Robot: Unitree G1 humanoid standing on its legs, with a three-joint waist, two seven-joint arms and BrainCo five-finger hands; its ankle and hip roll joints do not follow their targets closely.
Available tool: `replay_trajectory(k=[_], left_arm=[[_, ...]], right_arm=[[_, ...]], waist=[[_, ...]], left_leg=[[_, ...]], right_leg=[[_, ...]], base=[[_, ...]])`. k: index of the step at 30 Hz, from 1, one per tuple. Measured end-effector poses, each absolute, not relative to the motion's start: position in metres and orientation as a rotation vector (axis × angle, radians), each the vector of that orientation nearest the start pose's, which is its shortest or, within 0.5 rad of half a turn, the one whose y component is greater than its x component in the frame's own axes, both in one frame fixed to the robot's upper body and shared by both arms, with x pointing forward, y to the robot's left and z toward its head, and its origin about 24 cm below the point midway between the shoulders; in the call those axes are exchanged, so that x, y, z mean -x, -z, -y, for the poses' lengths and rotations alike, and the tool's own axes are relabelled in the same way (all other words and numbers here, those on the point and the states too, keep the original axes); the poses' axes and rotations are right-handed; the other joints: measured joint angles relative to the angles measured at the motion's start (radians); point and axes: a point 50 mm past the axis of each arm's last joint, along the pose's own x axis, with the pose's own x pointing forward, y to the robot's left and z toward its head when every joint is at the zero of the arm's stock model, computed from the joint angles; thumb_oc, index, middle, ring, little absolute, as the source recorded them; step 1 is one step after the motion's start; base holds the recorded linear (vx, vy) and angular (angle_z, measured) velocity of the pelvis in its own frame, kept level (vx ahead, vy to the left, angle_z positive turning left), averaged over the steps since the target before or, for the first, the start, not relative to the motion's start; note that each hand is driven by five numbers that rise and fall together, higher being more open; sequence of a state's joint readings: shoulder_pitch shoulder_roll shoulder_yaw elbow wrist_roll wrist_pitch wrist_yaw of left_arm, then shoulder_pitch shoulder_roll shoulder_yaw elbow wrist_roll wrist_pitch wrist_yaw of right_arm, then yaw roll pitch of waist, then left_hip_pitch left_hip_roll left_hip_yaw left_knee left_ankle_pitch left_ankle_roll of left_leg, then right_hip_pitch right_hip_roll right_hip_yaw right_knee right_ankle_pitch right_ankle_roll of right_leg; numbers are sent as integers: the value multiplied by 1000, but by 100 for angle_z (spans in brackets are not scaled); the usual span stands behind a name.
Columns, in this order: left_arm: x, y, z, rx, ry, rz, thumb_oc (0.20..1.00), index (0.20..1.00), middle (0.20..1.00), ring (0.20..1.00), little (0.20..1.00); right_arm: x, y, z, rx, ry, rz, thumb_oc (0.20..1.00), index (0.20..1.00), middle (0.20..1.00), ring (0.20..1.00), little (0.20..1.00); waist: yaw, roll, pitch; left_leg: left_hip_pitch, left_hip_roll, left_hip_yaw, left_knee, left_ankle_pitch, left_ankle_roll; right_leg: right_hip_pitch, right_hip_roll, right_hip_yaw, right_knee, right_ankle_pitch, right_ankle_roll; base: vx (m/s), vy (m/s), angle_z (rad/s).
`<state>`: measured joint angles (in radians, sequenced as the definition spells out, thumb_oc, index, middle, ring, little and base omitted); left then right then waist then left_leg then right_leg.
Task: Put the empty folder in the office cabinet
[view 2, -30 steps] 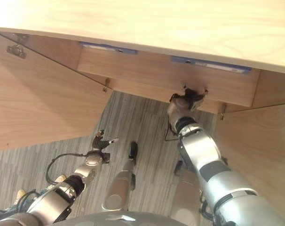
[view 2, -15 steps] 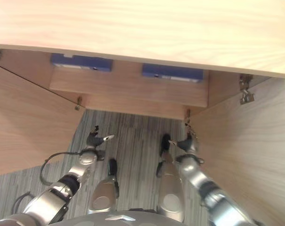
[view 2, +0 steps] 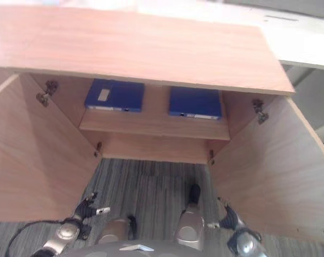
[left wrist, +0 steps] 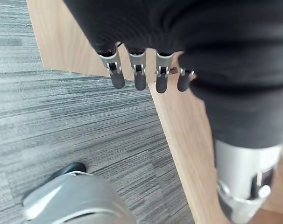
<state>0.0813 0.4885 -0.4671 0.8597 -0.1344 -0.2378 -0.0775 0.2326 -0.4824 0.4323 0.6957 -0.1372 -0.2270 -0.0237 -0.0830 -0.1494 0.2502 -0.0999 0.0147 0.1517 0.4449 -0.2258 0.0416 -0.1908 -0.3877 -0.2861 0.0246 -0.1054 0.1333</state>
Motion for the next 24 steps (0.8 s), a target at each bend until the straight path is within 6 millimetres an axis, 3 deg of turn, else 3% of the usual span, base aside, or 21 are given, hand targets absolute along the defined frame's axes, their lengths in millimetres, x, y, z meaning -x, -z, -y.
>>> replay_trajectory(k=[1, 2, 4, 6, 8, 9, 11, 12, 14, 17, 19, 22, 23, 24], left_arm=[[-133, 113, -255, -595, 359, -788, 1000, 1000, 1000, 1000, 1000], [-139, 112, -260, -621, 308, -778, 1000, 1000, 1000, 1000, 1000], [-148, 110, -259, -771, 304, -705, 1000, 1000, 1000, 1000, 1000], [-150, 117, -240, -787, 325, -671, 1000, 1000, 1000, 1000, 1000], [-134, 133, -226, -730, 320, -762, 1000, 1000, 1000, 1000, 1000], [-130, 136, -219, -741, 366, -759, 1000, 1000, 1000, 1000, 1000], [-127, 141, -196, -708, 379, -753, 1000, 1000, 1000, 1000, 1000], [-127, 141, -196, -708, 379, -753, 1000, 1000, 1000, 1000, 1000], [-125, 142, -175, -648, 399, -721, 1000, 1000, 1000, 1000, 1000], [-133, 140, -169, -628, 371, -707, 1000, 1000, 1000, 1000, 1000], [-127, 143, -175, -621, 321, -736, 1000, 1000, 1000, 1000, 1000], [-127, 142, -183, -619, 282, -754, 1000, 1000, 1000, 1000, 1000], [-129, 142, -183, -608, 269, -758, 1000, 1000, 1000, 1000, 1000], [-132, 143, -184, -610, 264, -768, 1000, 1000, 1000, 1000, 1000]], right_arm=[[-95, 119, 231, 628, -386, -786, 1000, 1000, 1000, 1000, 1000], [-95, 111, 232, 632, -404, -752, 1000, 1000, 1000, 1000, 1000], [-93, 112, 234, 601, -373, -735, 1000, 1000, 1000, 1000, 1000], [-87, 119, 232, 563, -311, -766, 1000, 1000, 1000, 1000, 1000], [-79, 128, 226, 519, -249, -807, 1000, 1000, 1000, 1000, 1000], [-73, 132, 220, 485, -217, -823, 1000, 1000, 1000, 1000, 1000], [-73, 135, 219, 464, -118, -831, 1000, 1000, 1000, 1000, 1000], [-73, 135, 219, 464, -118, -831, 1000, 1000, 1000, 1000, 1000], [-71, 137, 220, 474, -69, -843, 1000, 1000, 1000, 1000, 1000], [-62, 141, 226, 477, -21, -893, 1000, 1000, 1000, 1000, 1000], [-74, 138, 228, 477, 35, -859, 1000, 1000, 1000, 1000, 1000], [-87, 138, 232, 476, 80, -848, 1000, 1000, 1000, 1000, 1000], [-103, 137, 239, 478, 127, -849, 1000, 1000, 1000, 1000, 1000], [-121, 134, 242, 475, 154, -832, 1000, 1000, 1000, 1000, 1000]], waist=[[15, 6, -15], [6, 28, -41], [12, 74, -85], [4, 65, -106], [13, 54, -119], [6, 27, -132], [18, 54, -135], [18, 54, -135], [4, 74, -160], [-15, 128, -203], [-4, 162, -242], [-3, 168, -253], [18, 195, -265], [31, 193, -262]], left_leg=[[29, 21, 41, -52, 24, -4], [45, 40, 58, -111, 55, -4], [118, 73, 108, -329, 188, -6], [165, 71, 147, -441, 255, -12], [162, 79, 173, -476, 281, -31], [160, 79, 179, -474, 283, -52], [140, 97, 152, -478, 277, -60], [140, 97, 152, -478, 277, -60], [145, 105, 150, -508, 302, -97], [131, 140, 157, -506, 306, -109], [105, 173, 191, -517, 311, -120], [116, 179, 188, -520, 307, -125], [110, 202, 200, -523, 308, -126], [105, 214, 199, -516, 309, -127]], right_leg=[[-54, 5, 1, 92, 31, 9], [-90, 21, 3, 194, 59, 22], [-114, 74, 26, 399, 61, 33], [-71, 73, 52, 486, 42, 52], [50, 70, 50, 439, 36, 61], [129, 85, 30, 346, 69, 52], [140, 148, 26, 234, 86, 29], [140, 148, 26, 234, 86, 29], [176, 175, 59, 107, 62, 20], [162, 211, 70, 58, 66, 16], [132, 240, 87, 41, 72, 9], [121, 251, 80, 31, 89, -9], [127, 272, 86, 14, 92, -8], [111, 278, 89, 50, 92, -22]], base=[[-223, 159, -85], [-239, 134, -77], [-197, 83, -77], [-140, 31, -70], [-113, -16, -61], [-80, -37, -76], [-27, -33, -73], [-12, -44, -64], [-23, -106, -56], [-34, -172, -27], [18, -120, -49], [39, -155, -22], [46, -189, -28], [24, -84, -29]])
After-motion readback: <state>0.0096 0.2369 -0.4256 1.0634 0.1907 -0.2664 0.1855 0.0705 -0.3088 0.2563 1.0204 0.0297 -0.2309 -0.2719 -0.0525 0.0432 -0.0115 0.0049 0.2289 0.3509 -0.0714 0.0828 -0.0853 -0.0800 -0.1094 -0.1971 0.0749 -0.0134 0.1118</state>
